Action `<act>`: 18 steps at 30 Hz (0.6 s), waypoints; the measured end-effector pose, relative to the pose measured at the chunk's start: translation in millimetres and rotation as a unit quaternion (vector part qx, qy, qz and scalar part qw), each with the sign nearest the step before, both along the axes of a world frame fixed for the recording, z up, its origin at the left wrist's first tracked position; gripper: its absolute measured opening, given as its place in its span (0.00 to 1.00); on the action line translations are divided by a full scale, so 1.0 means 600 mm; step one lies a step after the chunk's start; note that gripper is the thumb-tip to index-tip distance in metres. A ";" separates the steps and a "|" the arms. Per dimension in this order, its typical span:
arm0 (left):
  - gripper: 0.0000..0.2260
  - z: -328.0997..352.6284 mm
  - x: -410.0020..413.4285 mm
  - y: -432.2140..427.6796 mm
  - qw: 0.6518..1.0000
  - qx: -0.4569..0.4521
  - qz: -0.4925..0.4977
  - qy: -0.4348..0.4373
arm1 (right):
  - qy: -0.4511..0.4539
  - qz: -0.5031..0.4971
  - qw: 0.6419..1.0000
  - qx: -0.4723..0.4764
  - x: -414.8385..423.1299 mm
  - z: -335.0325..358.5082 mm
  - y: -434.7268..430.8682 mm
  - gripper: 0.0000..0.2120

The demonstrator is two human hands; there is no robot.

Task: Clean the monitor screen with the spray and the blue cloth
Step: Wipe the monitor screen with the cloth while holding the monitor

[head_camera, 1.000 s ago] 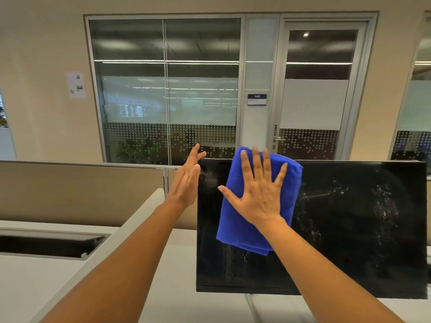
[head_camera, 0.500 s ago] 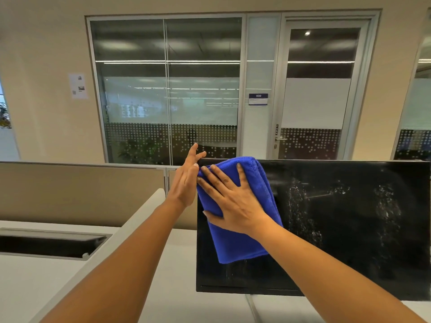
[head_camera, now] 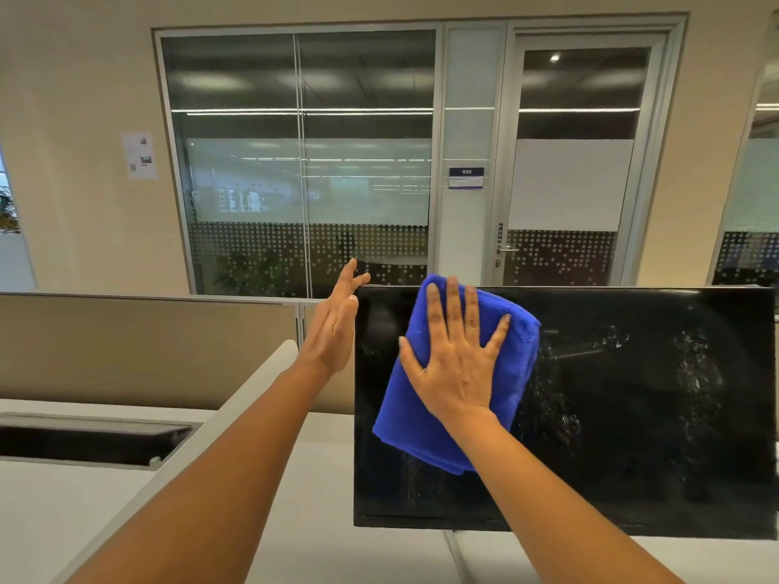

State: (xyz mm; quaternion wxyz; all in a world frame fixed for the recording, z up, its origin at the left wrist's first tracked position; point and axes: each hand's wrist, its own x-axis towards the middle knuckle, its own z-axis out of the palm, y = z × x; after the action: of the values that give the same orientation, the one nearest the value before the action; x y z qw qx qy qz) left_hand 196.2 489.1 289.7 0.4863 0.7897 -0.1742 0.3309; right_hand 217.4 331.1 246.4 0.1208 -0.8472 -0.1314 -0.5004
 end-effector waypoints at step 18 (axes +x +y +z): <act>0.29 -0.002 -0.020 -0.006 0.954 0.255 0.155 0.021 | -0.032 0.044 0.980 -0.192 0.013 -0.012 -0.086 0.35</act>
State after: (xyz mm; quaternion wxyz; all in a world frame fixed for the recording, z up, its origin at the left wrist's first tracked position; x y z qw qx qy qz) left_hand 184.3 485.3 288.3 0.2151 0.9116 -0.1183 0.3297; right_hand 225.2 279.4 239.0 -0.0264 -0.8315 -0.2658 -0.4870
